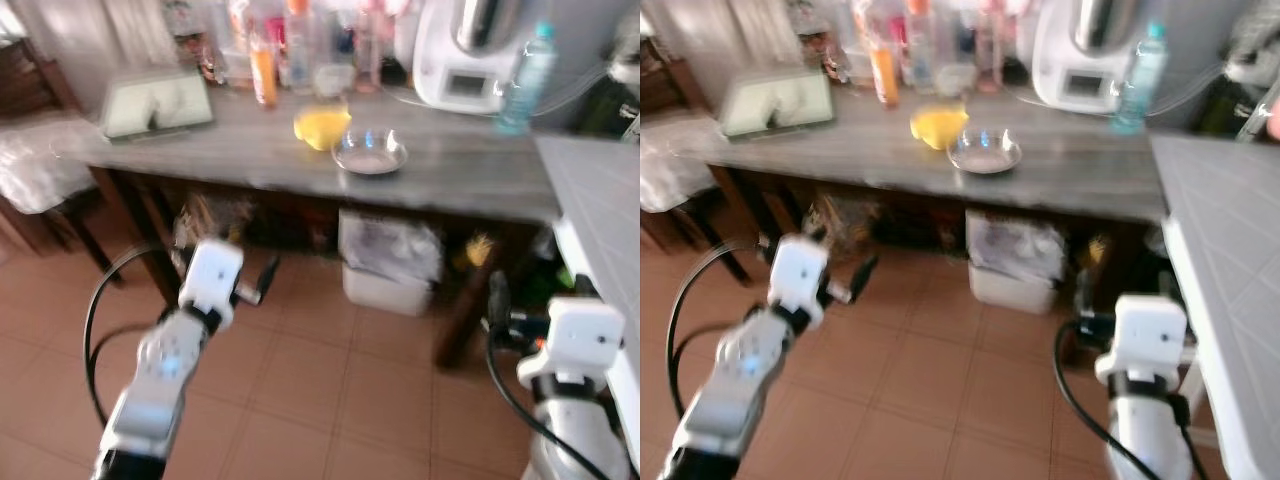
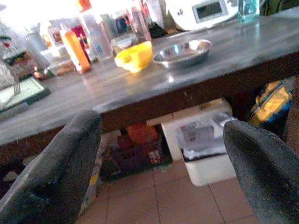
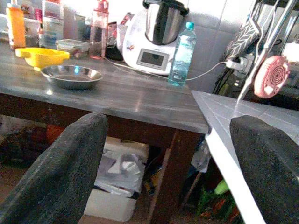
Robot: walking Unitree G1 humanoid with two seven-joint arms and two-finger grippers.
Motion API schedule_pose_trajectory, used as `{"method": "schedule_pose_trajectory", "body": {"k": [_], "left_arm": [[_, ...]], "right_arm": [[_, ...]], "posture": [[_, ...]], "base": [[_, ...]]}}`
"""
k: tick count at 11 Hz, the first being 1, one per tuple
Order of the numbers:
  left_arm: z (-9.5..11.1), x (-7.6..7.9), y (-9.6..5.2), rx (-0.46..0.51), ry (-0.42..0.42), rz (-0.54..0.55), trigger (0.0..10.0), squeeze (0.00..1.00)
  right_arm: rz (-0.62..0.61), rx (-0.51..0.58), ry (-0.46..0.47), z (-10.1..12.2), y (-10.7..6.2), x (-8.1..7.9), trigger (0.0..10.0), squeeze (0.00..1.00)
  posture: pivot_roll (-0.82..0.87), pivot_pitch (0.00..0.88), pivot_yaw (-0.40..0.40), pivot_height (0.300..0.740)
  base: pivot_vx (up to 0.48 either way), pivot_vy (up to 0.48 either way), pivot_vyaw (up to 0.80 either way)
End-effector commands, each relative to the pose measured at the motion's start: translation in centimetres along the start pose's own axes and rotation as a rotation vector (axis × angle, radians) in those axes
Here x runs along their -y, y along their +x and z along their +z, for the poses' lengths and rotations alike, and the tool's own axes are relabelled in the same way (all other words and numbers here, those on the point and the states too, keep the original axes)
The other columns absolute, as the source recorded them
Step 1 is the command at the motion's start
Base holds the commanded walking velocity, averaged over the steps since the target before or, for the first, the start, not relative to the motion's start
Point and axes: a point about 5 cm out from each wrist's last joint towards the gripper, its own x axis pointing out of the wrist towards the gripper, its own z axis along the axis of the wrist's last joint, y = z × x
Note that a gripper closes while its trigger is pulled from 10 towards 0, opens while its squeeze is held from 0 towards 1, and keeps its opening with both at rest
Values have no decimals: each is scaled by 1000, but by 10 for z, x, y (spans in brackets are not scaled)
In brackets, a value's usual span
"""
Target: Setting the table
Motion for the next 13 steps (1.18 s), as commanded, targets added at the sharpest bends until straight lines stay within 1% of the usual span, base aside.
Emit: {"method": "schedule_pose_trajectory", "body": {"k": [1, 3, 10, 11, 12, 13], "left_arm": [[2, -5, 0, 2, 8, 3, 10000, 0], [1, -4, 2, -2, -2, 4, 10000, 0], [-1, -5, 4, -11, -10, -3, 10000, 0], [0, -5, 4, -5, 2, -7, 10000, 0], [-1, -6, 5, -4, -18, -12, 10000, 0], [0, -6, 4, 9, -21, -35, 10000, 0]], "right_arm": [[3, 13, 0, 3, 1, -2, 10000, 0], [11, 8, 1, 2, 1, -3, 10000, 0], [15, 1, 6, 0, 1, -6, 10000, 0], [12, 1, 3, 0, 1, -5, 10000, 0], [10, -1, 1, 0, 1, -5, 10000, 0], [8, -2, -1, -1, 1, -4, 10000, 0]], "posture": [[71, 55, 40, 740], [69, 55, 39, 740], [72, 56, 47, 740], [69, 61, 45, 740], [69, 61, 45, 740], [68, 62, 45, 740]], "base": [[0, 0, 0], [0, 0, 0], [-359, 0, 0], [0, 0, 0], [0, 0, 0], [0, 0, 0]]}}
